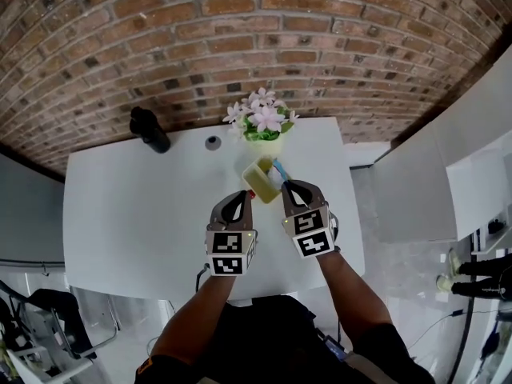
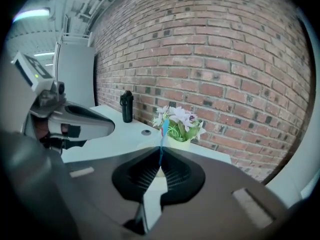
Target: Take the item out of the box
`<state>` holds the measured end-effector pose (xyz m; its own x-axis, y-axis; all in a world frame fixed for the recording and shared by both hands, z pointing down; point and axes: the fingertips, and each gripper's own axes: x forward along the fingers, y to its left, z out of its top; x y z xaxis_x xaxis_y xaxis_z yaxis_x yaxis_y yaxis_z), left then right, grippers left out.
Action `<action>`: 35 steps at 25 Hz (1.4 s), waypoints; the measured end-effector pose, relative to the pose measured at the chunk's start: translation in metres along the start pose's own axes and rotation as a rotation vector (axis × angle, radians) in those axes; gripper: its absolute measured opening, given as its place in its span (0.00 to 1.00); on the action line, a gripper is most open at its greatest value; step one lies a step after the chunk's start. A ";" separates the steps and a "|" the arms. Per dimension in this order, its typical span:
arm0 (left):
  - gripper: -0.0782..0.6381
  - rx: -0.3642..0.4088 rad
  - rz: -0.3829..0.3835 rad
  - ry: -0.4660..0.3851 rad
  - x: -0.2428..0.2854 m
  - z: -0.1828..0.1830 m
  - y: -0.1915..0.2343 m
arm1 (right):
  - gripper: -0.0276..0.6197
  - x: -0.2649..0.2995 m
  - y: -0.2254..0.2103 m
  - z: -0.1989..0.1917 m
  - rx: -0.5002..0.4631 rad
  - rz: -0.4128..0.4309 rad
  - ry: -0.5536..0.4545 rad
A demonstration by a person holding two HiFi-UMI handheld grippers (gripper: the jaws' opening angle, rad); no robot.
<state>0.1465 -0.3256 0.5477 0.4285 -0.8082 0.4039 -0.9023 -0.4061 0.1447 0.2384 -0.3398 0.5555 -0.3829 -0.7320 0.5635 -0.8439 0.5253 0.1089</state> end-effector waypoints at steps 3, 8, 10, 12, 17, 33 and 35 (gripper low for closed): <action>0.12 0.039 -0.030 -0.019 -0.012 0.010 -0.004 | 0.05 -0.017 0.005 0.016 0.009 -0.036 -0.042; 0.12 0.090 -0.069 -0.045 -0.038 0.021 -0.007 | 0.05 -0.048 0.020 0.031 0.046 -0.107 -0.087; 0.12 0.109 -0.086 -0.054 -0.048 0.024 -0.008 | 0.05 -0.061 0.027 0.035 0.067 -0.136 -0.100; 0.12 0.132 -0.098 -0.069 -0.058 0.027 -0.007 | 0.05 -0.073 0.033 0.037 0.089 -0.166 -0.110; 0.12 0.136 -0.144 -0.084 -0.086 0.025 -0.010 | 0.05 -0.102 0.058 0.035 0.144 -0.219 -0.124; 0.12 0.221 -0.317 -0.108 -0.189 0.000 -0.025 | 0.05 -0.173 0.158 -0.005 0.270 -0.365 -0.121; 0.12 0.228 -0.346 -0.114 -0.203 -0.002 -0.026 | 0.05 -0.182 0.169 -0.008 0.289 -0.390 -0.123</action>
<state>0.0824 -0.1499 0.4640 0.7178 -0.6449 0.2624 -0.6767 -0.7349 0.0451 0.1682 -0.1144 0.4784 -0.0448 -0.9050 0.4230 -0.9960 0.0731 0.0510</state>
